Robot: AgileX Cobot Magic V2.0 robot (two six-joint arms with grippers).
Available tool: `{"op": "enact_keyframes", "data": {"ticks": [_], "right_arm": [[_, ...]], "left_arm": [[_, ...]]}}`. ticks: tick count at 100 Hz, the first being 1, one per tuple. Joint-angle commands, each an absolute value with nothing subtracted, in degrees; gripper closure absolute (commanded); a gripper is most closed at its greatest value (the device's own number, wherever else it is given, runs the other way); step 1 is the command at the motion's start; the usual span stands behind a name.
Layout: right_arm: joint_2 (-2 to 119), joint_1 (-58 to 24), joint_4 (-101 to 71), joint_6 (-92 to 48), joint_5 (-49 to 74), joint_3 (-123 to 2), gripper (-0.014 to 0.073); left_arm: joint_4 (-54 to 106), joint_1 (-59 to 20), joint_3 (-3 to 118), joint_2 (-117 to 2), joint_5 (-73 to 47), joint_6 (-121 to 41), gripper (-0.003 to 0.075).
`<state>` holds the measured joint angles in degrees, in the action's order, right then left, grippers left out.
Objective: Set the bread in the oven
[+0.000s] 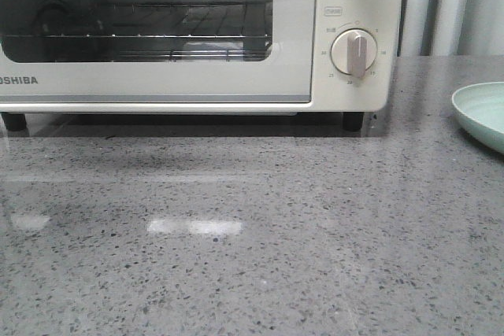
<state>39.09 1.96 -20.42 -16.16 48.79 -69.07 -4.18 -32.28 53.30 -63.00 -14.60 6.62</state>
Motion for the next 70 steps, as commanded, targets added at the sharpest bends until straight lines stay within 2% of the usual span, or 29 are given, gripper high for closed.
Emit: {"op": "enact_keyframes", "data": {"ticks": [1,42,70], "right_arm": [[39.7,1.9,-21.5,-16.9,45.2,-70.8,0.0623],[39.7,1.9,-21.5,-16.9,45.2,-70.8,0.0623],[39.7,1.9,-21.5,-16.9,45.2,-70.8,0.0623]], "left_arm": [[-4.1,-31.8,55.3,-62.4,-10.0,6.7,0.0741],[-2.9,-31.8,54.3,-62.8,-20.1,6.7,0.0741],[1.1,-31.8,47.9,-59.9,-20.1,6.7,0.0741]]}}
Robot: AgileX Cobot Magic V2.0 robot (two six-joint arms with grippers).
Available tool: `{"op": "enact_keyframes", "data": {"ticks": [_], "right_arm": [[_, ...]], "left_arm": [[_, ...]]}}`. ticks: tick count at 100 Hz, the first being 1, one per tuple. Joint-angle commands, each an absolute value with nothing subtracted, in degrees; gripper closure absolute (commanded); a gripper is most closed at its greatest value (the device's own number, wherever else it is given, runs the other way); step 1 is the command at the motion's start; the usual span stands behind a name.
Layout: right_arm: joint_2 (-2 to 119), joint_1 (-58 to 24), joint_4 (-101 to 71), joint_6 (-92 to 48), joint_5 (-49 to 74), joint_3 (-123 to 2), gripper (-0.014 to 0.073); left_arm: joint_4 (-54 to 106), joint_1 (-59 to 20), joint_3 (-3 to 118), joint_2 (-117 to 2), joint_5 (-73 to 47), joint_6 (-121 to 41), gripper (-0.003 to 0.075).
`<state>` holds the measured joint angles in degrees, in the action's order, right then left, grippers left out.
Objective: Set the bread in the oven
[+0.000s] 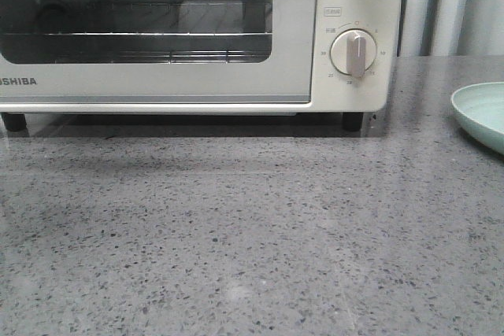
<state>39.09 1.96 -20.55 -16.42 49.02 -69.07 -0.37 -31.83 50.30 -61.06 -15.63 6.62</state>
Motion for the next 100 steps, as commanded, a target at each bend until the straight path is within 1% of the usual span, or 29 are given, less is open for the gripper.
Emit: {"op": "enact_keyframes", "data": {"ticks": [1,23,44,63,81,100], "right_arm": [[39.7,1.9,-21.5,-16.9,45.2,-70.8,0.0623],[39.7,1.9,-21.5,-16.9,45.2,-70.8,0.0623],[39.7,1.9,-21.5,-16.9,45.6,-70.8,0.0623],[39.7,1.9,-21.5,-16.9,48.3,-70.8,0.0623],[39.7,1.9,-21.5,-16.9,52.1,-70.7,0.0623],[40.3,1.9,-21.4,-16.9,53.4,-69.7,0.0623]], "left_arm": [[1.2,-31.8,47.7,-59.8,-20.1,6.7,0.0741],[6.1,-31.8,41.4,-50.7,-20.0,6.7,0.0741],[13.1,-31.8,38.8,-40.3,-22.8,6.5,0.0741],[23.4,-34.4,38.8,-30.2,-21.6,-0.8,0.0741],[21.8,-36.1,38.9,-24.4,-18.0,-0.8,0.0741],[12.4,-36.1,39.9,-22.8,-14.3,-0.8,0.0742]]}}
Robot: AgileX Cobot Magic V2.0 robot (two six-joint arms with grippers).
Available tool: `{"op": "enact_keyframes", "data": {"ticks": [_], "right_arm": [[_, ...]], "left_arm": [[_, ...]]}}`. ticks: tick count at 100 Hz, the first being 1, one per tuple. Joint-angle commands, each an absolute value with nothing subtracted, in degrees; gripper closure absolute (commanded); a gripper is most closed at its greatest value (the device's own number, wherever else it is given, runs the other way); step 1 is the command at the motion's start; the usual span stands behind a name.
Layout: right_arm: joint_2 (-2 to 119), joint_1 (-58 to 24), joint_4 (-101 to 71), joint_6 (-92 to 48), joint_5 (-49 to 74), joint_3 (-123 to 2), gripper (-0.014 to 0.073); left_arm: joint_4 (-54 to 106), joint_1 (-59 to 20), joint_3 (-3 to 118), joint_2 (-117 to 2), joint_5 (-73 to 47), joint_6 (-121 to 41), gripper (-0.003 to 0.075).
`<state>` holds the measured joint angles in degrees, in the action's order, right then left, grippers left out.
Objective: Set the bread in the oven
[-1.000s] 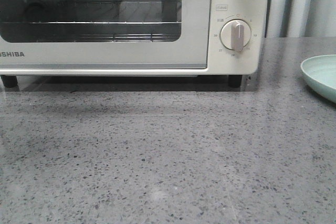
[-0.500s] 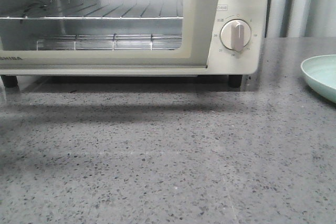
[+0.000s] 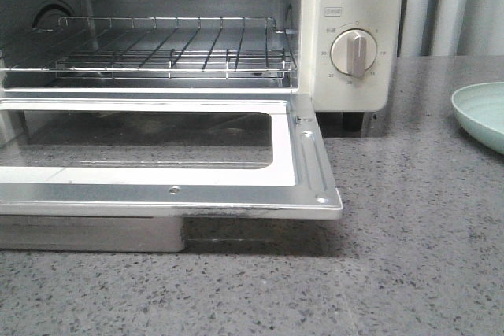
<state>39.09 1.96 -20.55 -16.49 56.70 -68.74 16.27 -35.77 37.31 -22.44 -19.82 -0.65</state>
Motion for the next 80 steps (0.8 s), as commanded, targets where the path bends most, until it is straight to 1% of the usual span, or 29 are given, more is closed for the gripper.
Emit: {"op": "enact_keyframes", "data": {"ticks": [1,18,25,32,37,42,49,53,64,80], "right_arm": [[40.5,1.9,-21.2,-16.9,53.4,-69.7,0.0623],[45.0,1.9,-18.4,-16.9,53.4,-69.7,0.0616],[47.4,1.9,-16.8,-16.9,53.6,-69.7,0.0579],[50.0,1.9,-15.7,-16.9,53.9,-69.7,0.0499],[51.6,1.9,-14.8,-16.8,54.4,-69.7,0.0414],[53.4,1.9,-13.2,-15.6,54.5,-69.7,0.0302],[55.9,1.9,-10.4,-14.5,54.7,-69.7,0.0198],[57.4,1.9,-8.3,-13.4,55.0,-69.7,0.0185],[61.9,2.2,-4.4,-10.9,57.9,-70.1,0.0207],[68.7,2.8,-4.4,-9.2,61.4,-70.3,0.0227]], "left_arm": [[11.6,-36.1,40.1,-22.8,-14.3,-0.8,0.0742],[1.1,-36.0,43.4,-22.8,-14.4,-0.7,0.0742],[-2.9,-36.0,45.0,-22.8,-14.5,0.0,0.0742],[-6.3,-36.0,46.4,-22.8,-15.0,0.8,0.0742],[-8.8,-35.4,47.3,-23.1,-16.1,2.4,0.0742],[-11.3,-34.4,48.4,-23.5,-17.9,4.3,0.0742],[-13.2,-32.6,49.5,-24.2,-20.5,5.8,0.0742],[-13.2,-31.6,49.6,-24.4,-20.9,5.8,0.0742],[-13.1,-29.2,49.6,-24.6,-21.0,5.8,0.0741],[-13.0,-28.0,49.6,-24.6,-21.0,5.8,0.0741]]}}
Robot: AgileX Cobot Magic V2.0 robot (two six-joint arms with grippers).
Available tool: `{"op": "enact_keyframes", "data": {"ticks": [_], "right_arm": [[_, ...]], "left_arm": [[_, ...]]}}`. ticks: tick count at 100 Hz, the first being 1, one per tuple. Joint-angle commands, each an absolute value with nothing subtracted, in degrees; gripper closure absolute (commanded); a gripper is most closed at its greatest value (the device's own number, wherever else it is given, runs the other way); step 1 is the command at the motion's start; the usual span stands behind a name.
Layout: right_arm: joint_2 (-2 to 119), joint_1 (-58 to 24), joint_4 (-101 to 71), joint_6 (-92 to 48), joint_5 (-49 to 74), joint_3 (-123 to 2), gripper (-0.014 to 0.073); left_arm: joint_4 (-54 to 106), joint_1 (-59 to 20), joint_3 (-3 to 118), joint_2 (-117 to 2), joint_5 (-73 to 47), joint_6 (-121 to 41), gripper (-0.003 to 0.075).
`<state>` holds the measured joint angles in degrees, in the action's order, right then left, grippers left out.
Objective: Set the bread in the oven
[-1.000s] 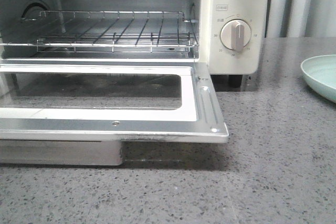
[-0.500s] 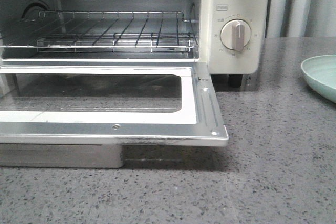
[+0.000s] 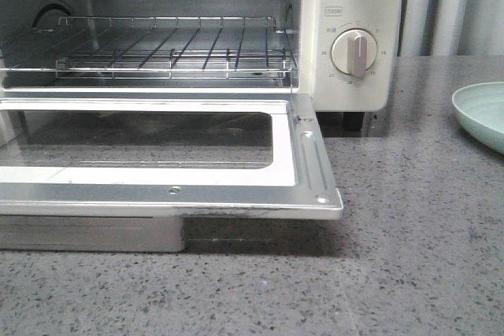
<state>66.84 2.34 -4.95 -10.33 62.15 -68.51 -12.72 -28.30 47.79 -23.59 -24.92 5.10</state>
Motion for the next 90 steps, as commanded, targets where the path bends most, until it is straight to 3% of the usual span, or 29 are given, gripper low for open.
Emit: {"op": "enact_keyframes", "data": {"ticks": [1,25,85,90], "right_arm": [[69.2,2.8,-4.4,-9.2,61.4,-70.3,0.0227],[76.3,2.8,-3.2,-9.1,61.9,-70.3,0.0278],[85.1,2.8,0.5,-9.0,64.1,-70.0,0.0279],[85.3,2.8,0.5,-9.0,64.9,-70.0,0.0313]], "left_arm": [[-13.0,-28.0,49.6,-24.6,-21.0,5.8,0.0741],[-12.8,-28.0,49.6,-24.6,-21.1,5.8,0.0741],[-12.5,-28.0,49.6,-24.6,-21.1,5.8,0.0741],[-12.5,-28.0,49.6,-24.6,-21.3,5.8,0.0741]]}}
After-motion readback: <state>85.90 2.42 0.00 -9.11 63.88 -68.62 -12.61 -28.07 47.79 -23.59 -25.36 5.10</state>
